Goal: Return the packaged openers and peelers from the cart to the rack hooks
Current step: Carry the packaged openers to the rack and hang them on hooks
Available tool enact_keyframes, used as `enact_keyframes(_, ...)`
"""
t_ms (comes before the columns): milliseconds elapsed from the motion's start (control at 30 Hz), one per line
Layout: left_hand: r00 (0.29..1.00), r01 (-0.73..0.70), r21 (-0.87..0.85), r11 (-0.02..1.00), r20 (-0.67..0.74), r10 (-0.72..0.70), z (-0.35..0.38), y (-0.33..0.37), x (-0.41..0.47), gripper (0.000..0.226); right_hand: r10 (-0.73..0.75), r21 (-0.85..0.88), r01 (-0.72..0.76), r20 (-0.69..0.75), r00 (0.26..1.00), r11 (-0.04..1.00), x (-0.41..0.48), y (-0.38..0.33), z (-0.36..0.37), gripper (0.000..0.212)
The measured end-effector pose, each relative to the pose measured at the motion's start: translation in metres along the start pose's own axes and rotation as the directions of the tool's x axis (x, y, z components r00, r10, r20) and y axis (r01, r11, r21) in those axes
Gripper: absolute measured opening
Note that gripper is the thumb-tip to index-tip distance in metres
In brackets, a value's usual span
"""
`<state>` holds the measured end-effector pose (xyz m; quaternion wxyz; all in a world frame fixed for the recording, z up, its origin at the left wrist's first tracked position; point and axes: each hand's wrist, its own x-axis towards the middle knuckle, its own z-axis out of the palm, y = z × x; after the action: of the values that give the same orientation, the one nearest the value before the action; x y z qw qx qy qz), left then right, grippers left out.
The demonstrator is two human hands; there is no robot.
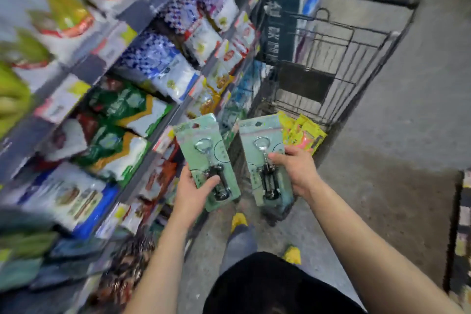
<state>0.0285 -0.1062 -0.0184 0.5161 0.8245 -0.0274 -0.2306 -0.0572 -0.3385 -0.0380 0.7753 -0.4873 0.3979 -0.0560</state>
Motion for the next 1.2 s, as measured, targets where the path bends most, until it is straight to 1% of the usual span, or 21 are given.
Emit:
enact_keyframes(33, 0.999, 0.006, -0.027, 1.0, -0.051, -0.008, -0.008, -0.007, -0.016, 0.051, 0.005, -0.027, -0.004, 0.032, 0.999, 1.0, -0.01, 0.003, 0.006, 0.013)
enact_keyframes(133, 0.979, 0.017, -0.083, 0.996, -0.199, -0.033, -0.029, -0.026, -0.067, 0.047, 0.039, -0.093, -0.026, 0.135, 0.99, 0.995, -0.037, 0.018, 0.029, 0.016)
enact_keyframes(233, 0.942, 0.008, -0.17, 0.985, -0.329, -0.064, -0.051, -0.046, -0.116, 0.04, 0.066, -0.155, -0.029, 0.239, 0.969, 0.988, -0.064, 0.042, 0.059, 0.017)
enact_keyframes(333, 0.895, 0.031, -0.25, 0.968, -0.424, -0.138, -0.08, -0.071, -0.169, 0.035, 0.077, -0.231, 0.004, 0.341, 0.937, 0.973, -0.098, 0.068, 0.091, 0.011)
enact_keyframes(400, 0.861, 0.034, -0.258, 0.965, -0.482, -0.159, -0.101, -0.088, -0.207, 0.034, 0.093, -0.278, 0.03, 0.42, 0.903, 0.96, -0.124, 0.087, 0.112, 0.01)
enact_keyframes(500, 0.805, 0.023, -0.235, 0.972, -0.572, -0.157, -0.135, -0.112, -0.274, 0.034, 0.137, -0.317, 0.048, 0.536, 0.833, 0.947, -0.171, 0.12, 0.146, 0.017)
enact_keyframes(600, 0.745, 0.015, -0.255, 0.967, -0.642, -0.181, -0.166, -0.143, -0.35, 0.036, 0.177, -0.381, 0.109, 0.64, 0.748, 0.918, -0.229, 0.163, 0.174, 0.014)
enact_keyframes(667, 0.702, 0.005, -0.282, 0.96, -0.682, -0.204, -0.183, -0.167, -0.405, 0.033, 0.185, -0.393, 0.149, 0.692, 0.698, 0.907, -0.274, 0.195, 0.189, 0.012)
enact_keyframes(767, 0.641, -0.003, -0.322, 0.947, -0.727, -0.245, -0.202, -0.201, -0.488, 0.032, 0.214, -0.405, 0.146, 0.716, 0.665, 0.903, -0.344, 0.241, 0.206, 0.016)
enact_keyframes(867, 0.575, -0.047, -0.365, 0.93, -0.771, -0.274, -0.214, -0.232, -0.568, 0.033, 0.263, -0.431, 0.143, 0.746, 0.612, 0.891, -0.41, 0.284, 0.217, 0.013)
enact_keyframes(967, 0.516, -0.06, -0.419, 0.906, -0.79, -0.331, -0.224, -0.264, -0.636, 0.032, 0.305, -0.473, 0.161, 0.756, 0.579, 0.866, -0.468, 0.317, 0.226, 0.01)
enact_keyframes(1100, 0.421, -0.106, -0.515, 0.85, -0.798, -0.431, -0.232, -0.308, -0.695, 0.029, 0.391, -0.545, 0.191, 0.765, 0.512, 0.816, -0.516, 0.357, 0.236, 0.014)
enact_keyframes(1200, 0.392, -0.139, -0.567, 0.812, -0.784, -0.481, -0.237, -0.329, -0.719, 0.025, 0.441, -0.592, 0.228, 0.76, 0.477, 0.773, -0.534, 0.387, 0.247, 0.018)
